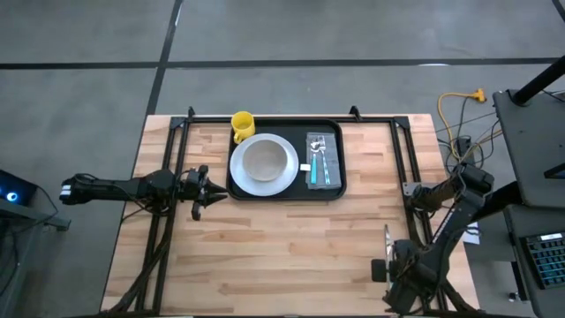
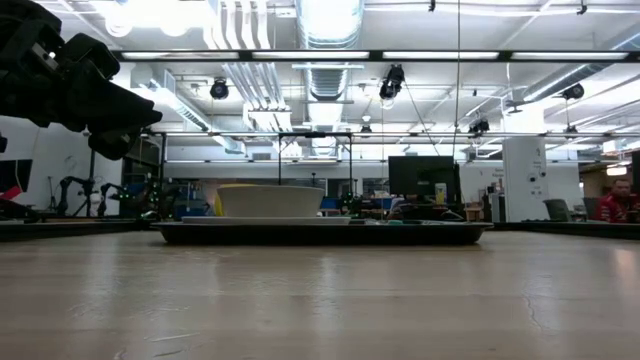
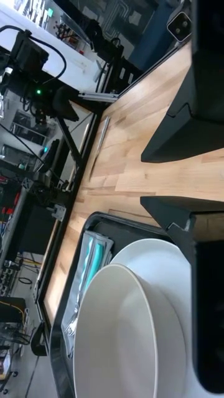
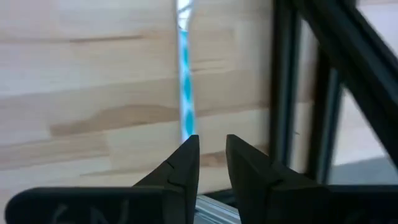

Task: Set up tray
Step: Put the white patterned knife on top of the gray napkin to the right of the blue fork on the black serving tray

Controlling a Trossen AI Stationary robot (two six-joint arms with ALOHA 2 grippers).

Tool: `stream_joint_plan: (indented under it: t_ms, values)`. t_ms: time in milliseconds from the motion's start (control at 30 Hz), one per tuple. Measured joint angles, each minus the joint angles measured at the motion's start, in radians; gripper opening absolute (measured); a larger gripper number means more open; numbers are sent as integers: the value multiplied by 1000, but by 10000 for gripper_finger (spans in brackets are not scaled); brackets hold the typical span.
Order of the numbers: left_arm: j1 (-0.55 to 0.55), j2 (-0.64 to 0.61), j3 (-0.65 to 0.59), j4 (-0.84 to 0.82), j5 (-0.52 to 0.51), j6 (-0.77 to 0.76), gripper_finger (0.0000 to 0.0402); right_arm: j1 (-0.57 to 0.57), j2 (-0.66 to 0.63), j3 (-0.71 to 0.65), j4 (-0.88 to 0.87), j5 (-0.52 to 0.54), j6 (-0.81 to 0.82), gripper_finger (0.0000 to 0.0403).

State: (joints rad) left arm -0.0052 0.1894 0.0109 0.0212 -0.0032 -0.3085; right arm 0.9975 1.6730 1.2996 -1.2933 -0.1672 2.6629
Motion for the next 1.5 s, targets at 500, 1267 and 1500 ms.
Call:
stream_joint_plan:
  t_ms: [500,1267,1500]
  values:
    - [0,0,0,0,0,0,82,-14,-2,-270,380,46,9,81]
    - [0,0,0,0,0,0,82,-13,-2,-414,560,-18,16,71]
    - [0,0,0,0,0,0,82,-13,-8,-450,612,-28,-10,82]
